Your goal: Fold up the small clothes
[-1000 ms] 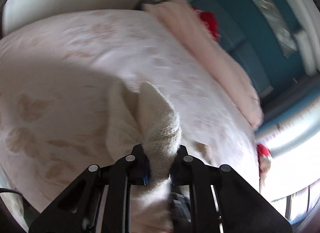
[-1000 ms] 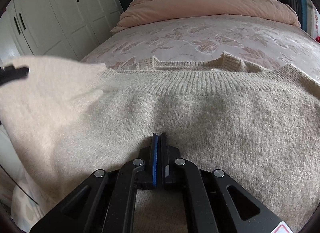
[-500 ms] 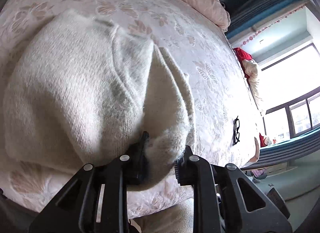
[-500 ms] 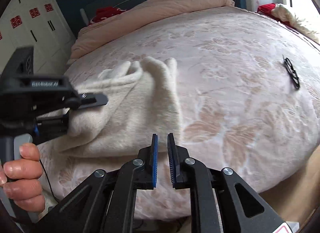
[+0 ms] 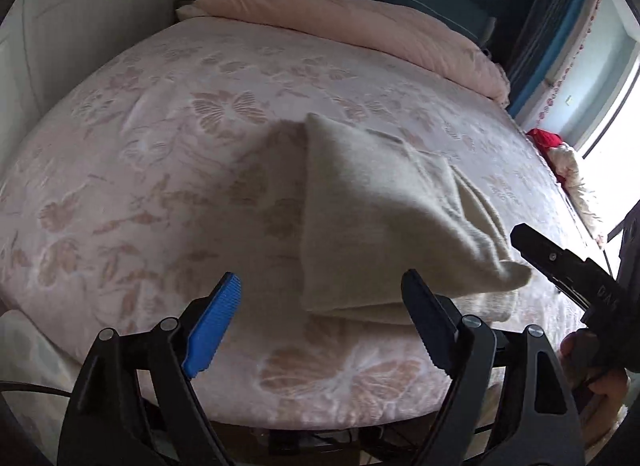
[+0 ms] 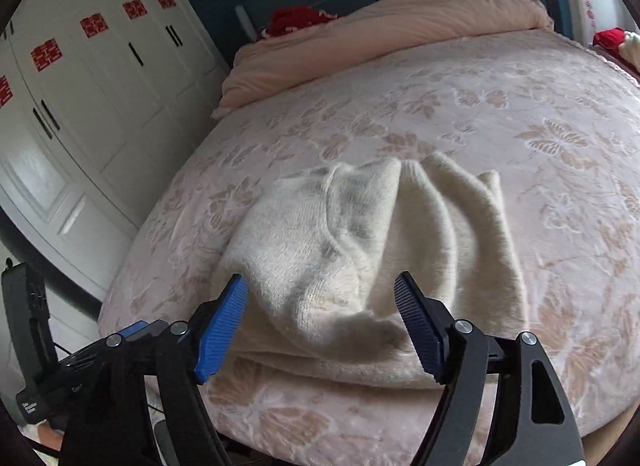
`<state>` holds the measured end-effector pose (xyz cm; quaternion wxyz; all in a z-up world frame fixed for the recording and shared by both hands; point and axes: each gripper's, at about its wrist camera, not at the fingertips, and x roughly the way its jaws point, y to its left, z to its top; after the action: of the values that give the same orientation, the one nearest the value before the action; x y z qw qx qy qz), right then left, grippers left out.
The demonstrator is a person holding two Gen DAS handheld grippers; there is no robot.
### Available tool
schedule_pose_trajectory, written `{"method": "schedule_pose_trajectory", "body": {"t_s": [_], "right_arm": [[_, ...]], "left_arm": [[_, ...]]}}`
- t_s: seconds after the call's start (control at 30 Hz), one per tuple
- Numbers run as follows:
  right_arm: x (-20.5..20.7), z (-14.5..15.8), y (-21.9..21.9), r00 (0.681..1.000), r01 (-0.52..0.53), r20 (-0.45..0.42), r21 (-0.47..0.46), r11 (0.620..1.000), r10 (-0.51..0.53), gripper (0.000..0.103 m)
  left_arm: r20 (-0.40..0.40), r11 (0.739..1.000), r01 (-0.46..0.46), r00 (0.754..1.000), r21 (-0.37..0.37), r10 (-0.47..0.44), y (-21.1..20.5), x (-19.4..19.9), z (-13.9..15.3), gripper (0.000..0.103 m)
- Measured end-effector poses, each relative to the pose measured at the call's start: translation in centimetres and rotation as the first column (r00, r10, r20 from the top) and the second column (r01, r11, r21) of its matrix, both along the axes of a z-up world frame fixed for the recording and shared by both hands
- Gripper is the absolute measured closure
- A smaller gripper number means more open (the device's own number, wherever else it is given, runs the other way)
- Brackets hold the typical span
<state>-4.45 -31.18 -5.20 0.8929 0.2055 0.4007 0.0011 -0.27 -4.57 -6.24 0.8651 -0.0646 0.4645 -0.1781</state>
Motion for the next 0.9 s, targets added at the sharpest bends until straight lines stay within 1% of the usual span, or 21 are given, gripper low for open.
{"method": "schedule_pose_trajectory", "body": {"t_s": [0.07, 0.1, 0.13, 0.17, 0.2, 0.23, 0.27, 0.33, 0.37, 0.4, 0.43, 0.47, 0.5, 0.53, 0.57, 0.6, 0.67, 0.7, 0.77, 0.83, 0.9], "right_arm": [[1.8, -2.1, 0.8, 0.996, 0.014, -0.082, -0.046, 0.999, -0.018, 0.028], [2.5, -3.2, 0.8, 0.993, 0.015, -0.116, -0.045, 0.999, -0.02, 0.03], [3.0, -4.4, 0.8, 0.989, 0.012, -0.149, -0.016, 1.0, -0.014, 0.063], [3.3, -5.2, 0.6, 0.985, 0.004, -0.175, 0.034, 0.999, 0.002, 0.086], [3.4, -5.2, 0.4, 0.983, 0.013, -0.181, 0.067, 0.998, -0.001, 0.087], [3.0, -3.9, 0.1, 0.99, 0.022, -0.139, 0.069, 0.997, -0.012, 0.088], [2.2, -1.9, -0.2, 0.997, 0.031, -0.076, 0.047, 0.998, -0.027, 0.089], [0.2, 2.5, -1.0, 0.997, 0.057, 0.044, 0.005, 0.998, -0.057, 0.09], [-0.8, 3.9, -1.4, 0.994, 0.078, 0.081, -0.029, 0.997, -0.075, 0.09], [-1.5, 4.4, -1.9, 0.991, 0.103, 0.091, -0.085, 0.991, -0.095, 0.09], [-1.7, 3.6, -2.5, 0.992, 0.116, 0.065, -0.156, 0.981, -0.107, 0.088], [-1.2, 1.4, -3.3, 0.994, 0.105, -0.006, -0.208, 0.972, -0.109, 0.087], [-0.6, -1.8, -4.5, 0.989, 0.082, -0.101, -0.21, 0.974, -0.105, 0.086], [-0.3, -5.4, -5.5, 0.975, 0.061, -0.201, -0.17, 0.984, -0.095, 0.086], [-0.6, -7.3, -5.9, 0.97, 0.067, -0.224, -0.123, 0.99, -0.093, 0.086], [-1.3, -6.9, -6.2, 0.978, 0.09, -0.178, -0.101, 0.991, -0.107, 0.085], [-1.8, -4.8, -6.2, 0.985, 0.108, -0.128, -0.071, 0.992, -0.117, 0.072], [-1.9, -3.7, -6.3, 0.987, 0.117, -0.1, -0.063, 0.991, -0.123, 0.069], [-1.7, -2.1, -6.7, 0.991, 0.12, -0.059, -0.046, 0.992, -0.122, 0.053], [-1.1, -1.6, -7.6, 0.989, 0.134, -0.052, -0.025, 0.991, -0.135, 0.052], [-0.5, -2.1, -8.4, 0.987, 0.143, -0.071, 0.007, 0.99, -0.142, 0.051]], "left_arm": [[-0.033, 1.0, -0.012, 0.999, -0.001, 0.012, 0.4, 0.4, -0.7, 0.023], [-0.043, 1.0, -0.016, 0.999, 0.004, 0.016, 0.3, 0.3, -0.9, 0.023], [-0.052, 1.0, -0.012, 0.999, 0.01, 0.012, 0.1, 0.2, -1.2, 0.023], [-0.058, 1.0, -0.01, 0.998, 0.016, 0.011, -0.4, 0.4, -1.3, 0.023], [-0.058, 1.0, -0.007, 0.998, 0.021, 0.008, -0.7, 0.3, -1.3, 0.023], [-0.056, 1.0, 0.0, 0.998, 0.024, 0.001, -0.9, 0.3, -1.4, 0.023], [-0.056, 0.999, 0.007, 0.998, 0.032, -0.005, -1.3, 0.4, -1.3, 0.023], [-0.046, 0.999, 0.025, 0.999, 0.029, -0.024, -1.8, 0.4, -0.9, 0.023], [-0.043, 0.999, 0.03, 0.999, 0.028, -0.028, -2.1, 0.5, -0.7, 0.023], [-0.044, 0.999, 0.033, 0.999, 0.027, -0.032, -2.4, 0.6, -0.7, 0.023], [-0.048, 0.999, 0.041, 0.998, 0.022, -0.04, -2.8, 0.7, -0.8, 0.023], [-0.054, 0.999, 0.05, 0.997, 0.019, -0.049, -3.2, 0.8, -1.0, 0.023], [-0.062, 0.998, 0.057, 0.997, 0.019, -0.056, -3.8, 0.8, -1.3, 0.023], [-0.07, 0.998, 0.064, 0.996, 0.021, -0.062, -4.3, 0.9, -1.5, 0.023], [-0.077, 0.997, 0.071, 0.995, 0.025, -0.069, -4.9, 0.9, -1.7, 0.023], [-0.079, 0.997, 0.072, 0.994, 0.033, -0.069, -5.5, 0.9, -1.8, 0.023], [-0.066, 0.996, 0.071, 0.996, 0.054, -0.067, -6.0, 0.9, -1.5, 0.023], [-0.06, 0.995, 0.068, 0.996, 0.067, -0.064, -6.2, 1.0, -1.5, 0.023], [-0.058, 0.996, 0.07, 0.996, 0.064, -0.066, -6.3, 1.2, -1.4, 0.023], [-0.061, 0.996, 0.065, 0.996, 0.067, -0.061, -6.3, 1.6, -1.4, 0.023], [-0.048, 0.997, 0.052, 0.998, 0.055, -0.049, -6.1, 1.7, -0.9, 0.023]]}}
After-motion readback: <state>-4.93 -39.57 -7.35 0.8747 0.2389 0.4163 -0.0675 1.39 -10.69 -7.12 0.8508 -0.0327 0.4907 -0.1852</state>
